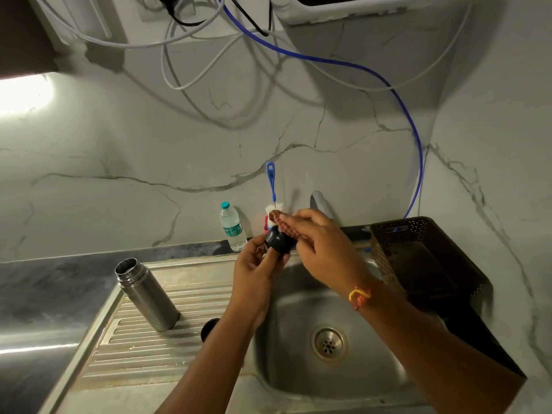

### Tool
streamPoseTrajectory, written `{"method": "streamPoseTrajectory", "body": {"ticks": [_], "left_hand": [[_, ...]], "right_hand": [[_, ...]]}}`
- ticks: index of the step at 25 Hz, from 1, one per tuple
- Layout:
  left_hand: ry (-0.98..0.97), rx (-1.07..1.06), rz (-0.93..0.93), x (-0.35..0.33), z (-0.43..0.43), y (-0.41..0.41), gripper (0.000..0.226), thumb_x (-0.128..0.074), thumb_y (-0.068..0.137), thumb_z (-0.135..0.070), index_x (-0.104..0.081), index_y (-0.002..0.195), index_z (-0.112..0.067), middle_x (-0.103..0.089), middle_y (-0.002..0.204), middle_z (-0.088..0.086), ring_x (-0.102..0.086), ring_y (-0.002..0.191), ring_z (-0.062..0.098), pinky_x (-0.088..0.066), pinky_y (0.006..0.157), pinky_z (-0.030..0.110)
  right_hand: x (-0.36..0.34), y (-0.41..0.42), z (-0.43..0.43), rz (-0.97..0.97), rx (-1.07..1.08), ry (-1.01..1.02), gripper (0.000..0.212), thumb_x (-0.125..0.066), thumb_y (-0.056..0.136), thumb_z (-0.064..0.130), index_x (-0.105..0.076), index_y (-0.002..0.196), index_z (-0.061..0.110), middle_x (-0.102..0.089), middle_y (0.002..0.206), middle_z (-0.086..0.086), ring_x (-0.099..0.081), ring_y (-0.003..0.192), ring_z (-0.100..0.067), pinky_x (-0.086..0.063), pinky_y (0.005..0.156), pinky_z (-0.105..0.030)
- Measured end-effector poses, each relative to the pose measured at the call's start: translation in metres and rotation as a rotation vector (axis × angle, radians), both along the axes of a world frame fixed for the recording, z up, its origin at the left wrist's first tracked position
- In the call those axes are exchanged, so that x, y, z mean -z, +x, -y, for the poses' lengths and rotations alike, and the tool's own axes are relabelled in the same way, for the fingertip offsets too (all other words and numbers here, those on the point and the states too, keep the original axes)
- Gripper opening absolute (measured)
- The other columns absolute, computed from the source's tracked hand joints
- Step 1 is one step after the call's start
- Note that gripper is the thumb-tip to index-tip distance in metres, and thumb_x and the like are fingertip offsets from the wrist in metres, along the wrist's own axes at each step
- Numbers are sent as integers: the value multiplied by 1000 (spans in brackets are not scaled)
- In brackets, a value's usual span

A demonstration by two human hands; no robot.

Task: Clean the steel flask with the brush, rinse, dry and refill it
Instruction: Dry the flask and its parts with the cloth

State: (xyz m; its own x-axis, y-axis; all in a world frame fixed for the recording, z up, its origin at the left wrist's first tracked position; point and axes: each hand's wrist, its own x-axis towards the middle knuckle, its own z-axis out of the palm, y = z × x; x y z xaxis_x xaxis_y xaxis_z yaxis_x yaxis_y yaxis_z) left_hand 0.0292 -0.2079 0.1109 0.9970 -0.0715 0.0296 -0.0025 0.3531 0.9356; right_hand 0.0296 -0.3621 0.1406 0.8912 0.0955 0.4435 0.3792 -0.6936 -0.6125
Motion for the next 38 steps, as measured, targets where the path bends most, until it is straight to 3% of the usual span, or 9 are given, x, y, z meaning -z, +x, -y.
{"method": "streamPoseTrajectory", "body": {"ticks": [12, 16, 19, 23, 27, 29, 32, 34, 38], "left_hand": [[84, -25, 10, 2, -6, -1, 25, -65, 96, -4, -65, 120, -9, -74, 112, 15, -71, 111, 33, -57, 99, 46], [-77, -57, -57, -5, -4, -1, 40, -64, 97, -7, -54, 132, -20, -71, 113, 21, -72, 109, 35, -59, 95, 45], [-139, -10, -83, -7, -3, 7, 51, -54, 103, -13, -48, 142, -45, -63, 132, 13, -70, 116, 28, -57, 99, 46], [26, 60, -61, -4, 0, 5, 32, -55, 102, -14, -57, 130, -31, -65, 131, 11, -70, 114, 22, -55, 102, 42], [-75, 122, -62, -14, -12, 6, 41, -72, 90, -19, -54, 124, -5, -69, 120, 17, -73, 107, 25, -58, 93, 36], [-92, 104, -92, -17, -14, 8, 43, -69, 86, -22, -54, 122, -3, -70, 117, 18, -73, 107, 28, -61, 87, 34], [-218, 93, -166, -17, -15, 12, 43, -66, 90, -26, -58, 125, -3, -71, 118, 19, -71, 112, 31, -61, 93, 41], [-229, 93, -178, -16, -16, 15, 35, -62, 96, -28, -64, 122, -5, -73, 114, 17, -71, 110, 28, -57, 99, 42], [-110, 107, -128, -11, -13, 15, 33, -53, 105, -25, -60, 128, -2, -70, 120, 19, -68, 116, 28, -54, 104, 42]], "right_hand": [[7, -8, -12, -41, 151, -78, 52, -47, 101, 22, -39, 151, 33, -42, 143, 5, -57, 110, -11, -53, 85, -18], [10, -5, -13, -204, 207, 336, 48, -51, 101, 18, -45, 146, 33, -50, 131, 9, -53, 93, 4, -44, 60, -4], [11, -17, -21, -380, 126, 633, 45, -52, 101, 24, -46, 144, 38, -52, 119, 14, -54, 96, 3, -43, 63, -11], [10, -17, -28, -378, 81, 648, 47, -57, 98, 37, -46, 144, 38, -58, 128, 10, -55, 102, -2, -44, 67, -10], [7, -13, -18, -321, 103, 579, 43, -59, 98, 30, -52, 141, 34, -56, 123, 13, -51, 97, 4, -40, 67, -6], [7, -11, -17, -300, 97, 542, 42, -60, 97, 29, -54, 139, 32, -55, 119, 14, -51, 96, 5, -42, 66, -5], [7, -10, -19, -171, 169, 441, 36, -58, 97, 40, -58, 131, 29, -61, 118, 9, -59, 88, 2, -52, 65, -12], [7, -11, -18, -79, 171, 228, 42, -55, 95, 48, -57, 132, 28, -59, 120, 3, -64, 89, -6, -60, 70, -22], [-3, -15, -19, 77, 123, -343, 44, -55, 96, 42, -53, 138, 29, -50, 122, 0, -58, 101, -14, -55, 82, -25]]}}
